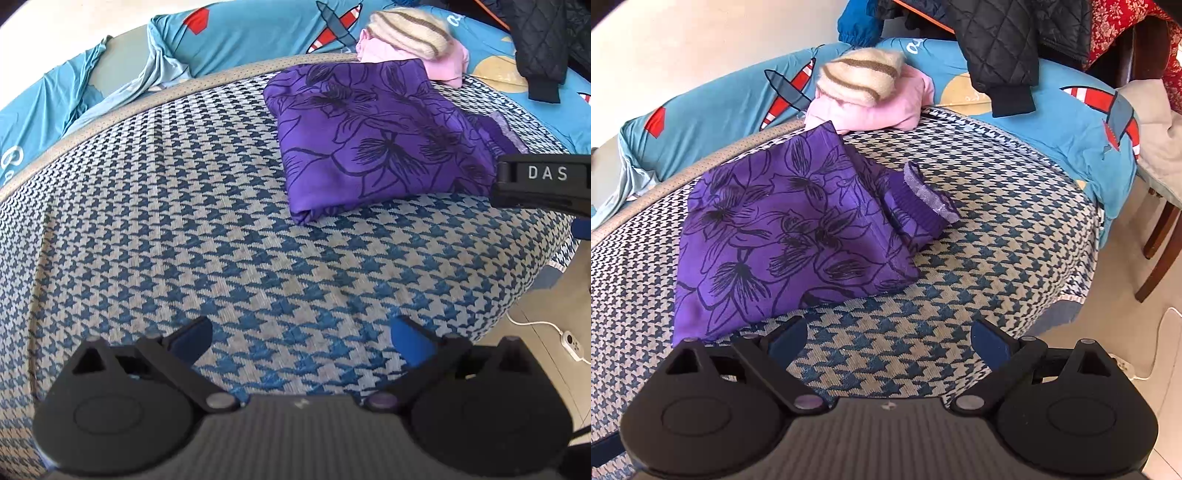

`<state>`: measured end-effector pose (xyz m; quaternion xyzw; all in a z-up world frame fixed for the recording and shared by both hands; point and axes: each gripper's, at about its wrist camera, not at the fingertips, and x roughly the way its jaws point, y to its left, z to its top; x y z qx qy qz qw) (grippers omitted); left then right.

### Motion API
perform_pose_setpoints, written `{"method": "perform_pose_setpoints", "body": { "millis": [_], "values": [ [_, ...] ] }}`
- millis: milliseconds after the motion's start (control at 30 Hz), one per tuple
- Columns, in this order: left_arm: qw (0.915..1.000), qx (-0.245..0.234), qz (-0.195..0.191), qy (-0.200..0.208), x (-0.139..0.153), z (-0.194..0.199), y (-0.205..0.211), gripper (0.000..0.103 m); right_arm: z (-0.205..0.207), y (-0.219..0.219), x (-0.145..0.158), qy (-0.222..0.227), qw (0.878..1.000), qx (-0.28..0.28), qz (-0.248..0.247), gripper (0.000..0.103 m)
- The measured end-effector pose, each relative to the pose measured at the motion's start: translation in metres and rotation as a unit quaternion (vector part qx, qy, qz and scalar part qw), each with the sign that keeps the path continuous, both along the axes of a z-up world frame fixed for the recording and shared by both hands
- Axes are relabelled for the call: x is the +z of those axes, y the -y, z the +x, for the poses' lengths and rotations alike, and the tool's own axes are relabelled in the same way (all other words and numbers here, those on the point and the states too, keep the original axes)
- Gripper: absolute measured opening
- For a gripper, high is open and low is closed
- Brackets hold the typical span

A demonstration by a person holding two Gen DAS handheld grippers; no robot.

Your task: Fold clothes

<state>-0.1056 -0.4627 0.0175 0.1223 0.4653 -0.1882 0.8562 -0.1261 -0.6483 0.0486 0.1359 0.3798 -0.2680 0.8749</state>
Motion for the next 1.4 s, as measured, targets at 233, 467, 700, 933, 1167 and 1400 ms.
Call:
{"method": "perform_pose_setpoints", "body": {
  "millis": [233, 467, 700, 933, 1167, 1400],
  "values": [
    [0.9999, 0.003, 0.011, 0.001, -0.006, -0.002, 0.006, 0.103, 0.001, 0.005, -0.005, 0.010, 1.000, 0.022, 0.003, 0.096],
    [0.9998, 0.005, 0.016, -0.006, -0.012, 0.000, 0.015, 0.103, 0.002, 0.014, -0.014, 0.007, 1.000, 0.026, 0.004, 0.096],
    [0.9996, 0.015, 0.019, -0.015, -0.019, 0.006, 0.022, 0.103, 0.003, 0.015, -0.015, 0.013, 0.999, 0.047, -0.014, 0.096],
    [0.9993, 0.025, 0.019, -0.023, -0.023, 0.013, 0.030, 0.103, 0.001, 0.019, -0.016, 0.019, 0.999, 0.046, -0.022, 0.096],
    [0.9991, 0.032, 0.010, -0.025, -0.022, 0.021, 0.037, 0.103, -0.004, 0.030, -0.014, 0.036, 0.999, 0.019, -0.024, 0.096],
    [0.9991, 0.033, 0.001, -0.028, -0.020, 0.023, 0.040, 0.103, -0.007, 0.038, -0.014, 0.044, 0.999, -0.001, -0.030, 0.096]
  ]
}}
